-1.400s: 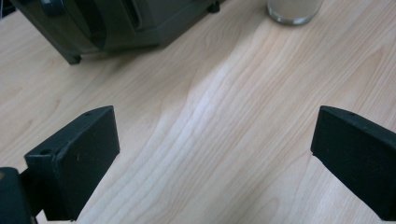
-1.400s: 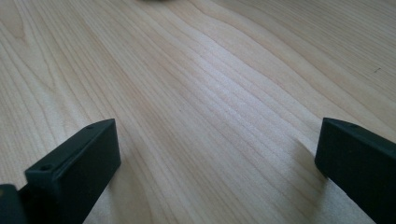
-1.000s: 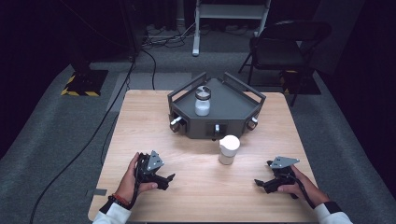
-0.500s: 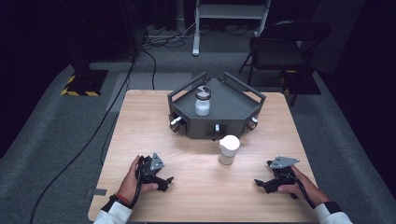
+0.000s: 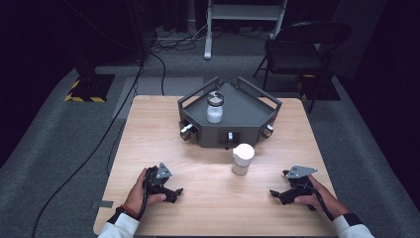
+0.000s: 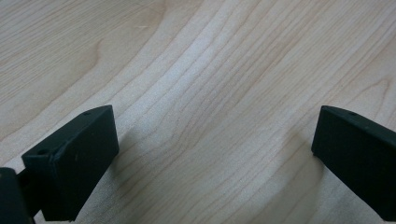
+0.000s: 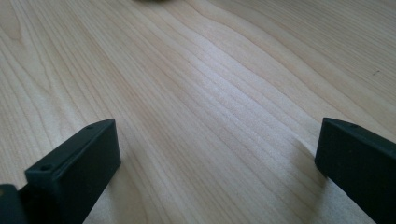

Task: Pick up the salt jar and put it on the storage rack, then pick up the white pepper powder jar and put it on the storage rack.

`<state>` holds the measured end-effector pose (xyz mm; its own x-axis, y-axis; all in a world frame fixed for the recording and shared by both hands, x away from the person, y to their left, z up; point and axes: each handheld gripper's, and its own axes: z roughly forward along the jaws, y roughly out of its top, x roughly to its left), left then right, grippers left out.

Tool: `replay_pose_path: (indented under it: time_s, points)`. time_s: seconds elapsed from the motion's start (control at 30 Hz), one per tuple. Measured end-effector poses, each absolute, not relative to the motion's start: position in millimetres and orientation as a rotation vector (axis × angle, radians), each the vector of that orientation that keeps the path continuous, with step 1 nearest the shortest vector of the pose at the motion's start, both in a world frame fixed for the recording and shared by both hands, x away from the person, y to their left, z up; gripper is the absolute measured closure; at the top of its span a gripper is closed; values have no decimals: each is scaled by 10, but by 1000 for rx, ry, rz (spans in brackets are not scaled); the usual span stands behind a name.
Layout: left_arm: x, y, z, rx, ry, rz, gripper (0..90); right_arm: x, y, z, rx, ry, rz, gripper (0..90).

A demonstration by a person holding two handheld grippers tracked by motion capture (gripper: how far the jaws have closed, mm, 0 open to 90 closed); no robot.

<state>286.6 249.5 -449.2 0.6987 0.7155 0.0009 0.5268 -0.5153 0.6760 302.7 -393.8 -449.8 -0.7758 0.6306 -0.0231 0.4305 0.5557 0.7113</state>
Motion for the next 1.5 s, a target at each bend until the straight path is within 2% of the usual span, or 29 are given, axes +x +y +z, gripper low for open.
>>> replay_pose_path:
  time_s: [1.5]
  points:
    - [2828,2543,-4544,2215,935,377,1,2996,-3872,-4470,843,2501,1002,1]
